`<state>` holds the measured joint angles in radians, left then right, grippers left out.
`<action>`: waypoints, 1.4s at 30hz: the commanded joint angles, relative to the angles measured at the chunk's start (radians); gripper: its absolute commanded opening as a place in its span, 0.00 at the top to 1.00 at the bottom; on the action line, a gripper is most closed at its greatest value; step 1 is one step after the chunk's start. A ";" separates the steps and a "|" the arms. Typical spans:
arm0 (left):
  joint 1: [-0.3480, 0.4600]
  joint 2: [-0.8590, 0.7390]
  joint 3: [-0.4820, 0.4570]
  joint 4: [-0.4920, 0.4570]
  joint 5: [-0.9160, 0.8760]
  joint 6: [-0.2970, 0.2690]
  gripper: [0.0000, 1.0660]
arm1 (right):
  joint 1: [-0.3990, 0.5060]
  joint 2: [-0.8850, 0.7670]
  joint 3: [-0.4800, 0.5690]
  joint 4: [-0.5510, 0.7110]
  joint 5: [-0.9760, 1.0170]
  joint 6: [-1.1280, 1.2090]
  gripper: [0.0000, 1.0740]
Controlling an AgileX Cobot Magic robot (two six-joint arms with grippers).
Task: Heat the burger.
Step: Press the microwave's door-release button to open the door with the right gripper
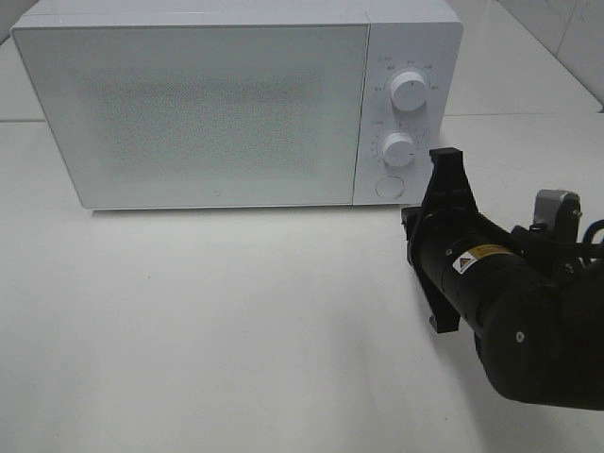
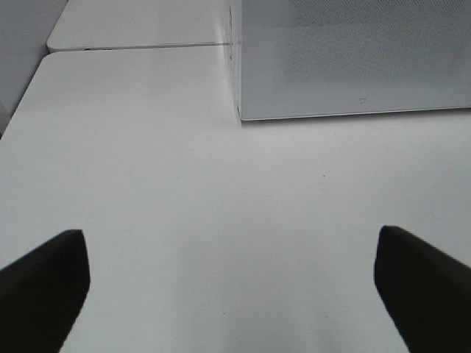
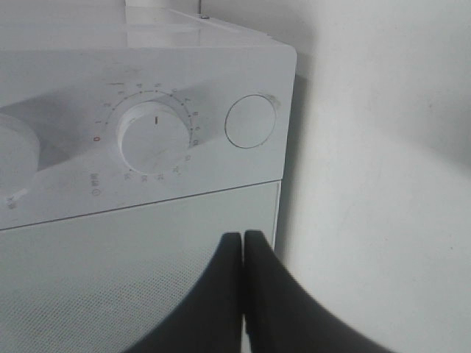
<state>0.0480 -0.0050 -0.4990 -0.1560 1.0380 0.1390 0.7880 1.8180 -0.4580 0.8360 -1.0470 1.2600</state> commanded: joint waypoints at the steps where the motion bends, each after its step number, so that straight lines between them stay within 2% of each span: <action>1: 0.004 -0.021 0.002 -0.006 -0.007 -0.005 0.08 | -0.016 0.047 -0.054 -0.027 0.013 0.022 1.00; 5: 0.004 -0.021 0.002 -0.006 -0.007 -0.005 0.08 | -0.016 0.085 -0.091 -0.024 0.015 0.019 1.00; 12: 0.004 -0.021 0.002 -0.006 -0.007 -0.005 0.08 | -0.094 0.128 -0.179 -0.050 0.066 0.006 1.00; 27: 0.004 -0.021 0.002 -0.006 -0.007 -0.005 0.08 | -0.167 0.243 -0.321 -0.046 0.123 -0.029 1.00; 42: 0.004 -0.021 0.002 -0.006 -0.007 -0.005 0.08 | -0.213 0.298 -0.394 -0.046 0.166 -0.041 1.00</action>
<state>0.0480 -0.0050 -0.4990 -0.1560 1.0380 0.1390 0.5790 2.1100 -0.8390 0.7960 -0.8980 1.2310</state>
